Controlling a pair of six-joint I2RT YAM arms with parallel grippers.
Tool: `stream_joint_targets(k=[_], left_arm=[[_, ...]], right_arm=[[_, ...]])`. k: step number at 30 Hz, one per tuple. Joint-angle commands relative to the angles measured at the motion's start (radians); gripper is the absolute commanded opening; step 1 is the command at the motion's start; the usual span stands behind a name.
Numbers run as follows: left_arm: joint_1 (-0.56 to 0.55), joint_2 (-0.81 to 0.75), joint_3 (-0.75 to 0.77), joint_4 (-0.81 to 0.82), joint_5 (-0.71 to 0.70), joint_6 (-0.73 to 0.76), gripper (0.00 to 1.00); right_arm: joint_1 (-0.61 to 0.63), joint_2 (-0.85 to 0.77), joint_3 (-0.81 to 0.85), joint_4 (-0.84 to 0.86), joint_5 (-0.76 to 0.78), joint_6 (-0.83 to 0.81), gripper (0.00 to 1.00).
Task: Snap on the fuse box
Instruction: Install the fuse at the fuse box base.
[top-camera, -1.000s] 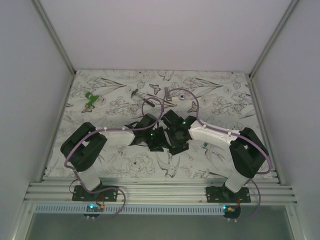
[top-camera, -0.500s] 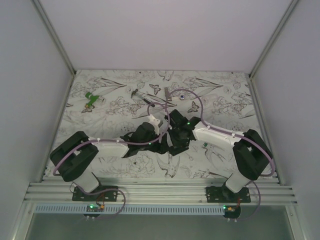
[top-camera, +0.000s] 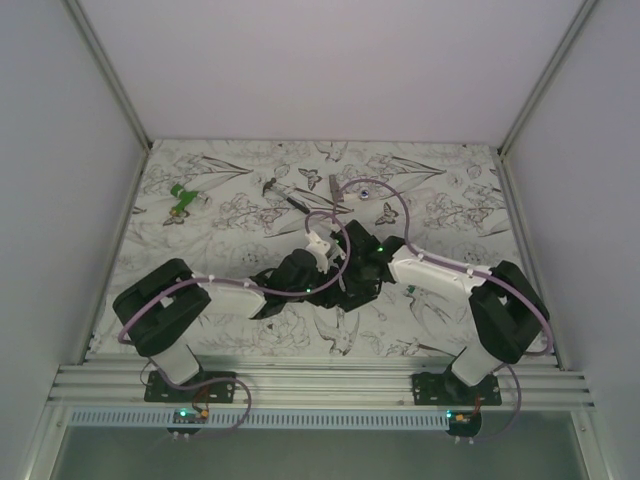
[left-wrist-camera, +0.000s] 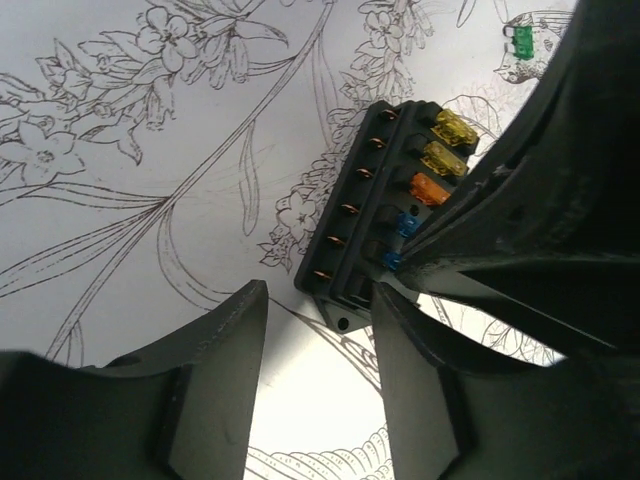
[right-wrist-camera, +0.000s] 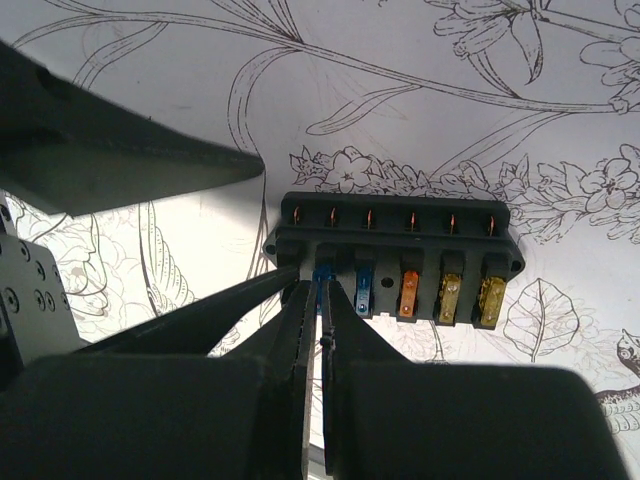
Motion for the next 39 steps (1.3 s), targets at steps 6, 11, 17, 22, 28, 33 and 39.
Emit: stream_joint_targets(k=[6, 11, 17, 22, 28, 33, 39], left_arm=[[-0.022, 0.065, -0.005, -0.072, -0.046, 0.006, 0.31], [-0.023, 0.073, -0.009, -0.076, -0.070, -0.008, 0.19], [-0.022, 0.078, -0.016, -0.082, -0.094, -0.022, 0.10], [-0.022, 0.075, -0.017, -0.096, -0.113, -0.023, 0.08], [-0.022, 0.075, -0.016, -0.108, -0.124, -0.028, 0.07], [-0.022, 0.076, -0.014, -0.111, -0.131, -0.034, 0.05], [-0.021, 0.074, -0.019, -0.114, -0.139, -0.039, 0.02]], right_arm=[[0.003, -0.019, -0.052, 0.014, -0.026, -0.016, 0.07], [0.002, -0.030, -0.056, -0.014, 0.000, -0.022, 0.09], [0.000, -0.033, -0.057, -0.064, 0.043, -0.027, 0.09], [-0.002, -0.033, -0.048, -0.107, 0.081, -0.032, 0.10], [-0.004, -0.025, -0.039, -0.138, 0.086, -0.039, 0.06], [-0.003, 0.021, -0.049, -0.148, 0.066, -0.040, 0.00], [-0.002, 0.074, -0.075, -0.179, 0.060, -0.034, 0.00]])
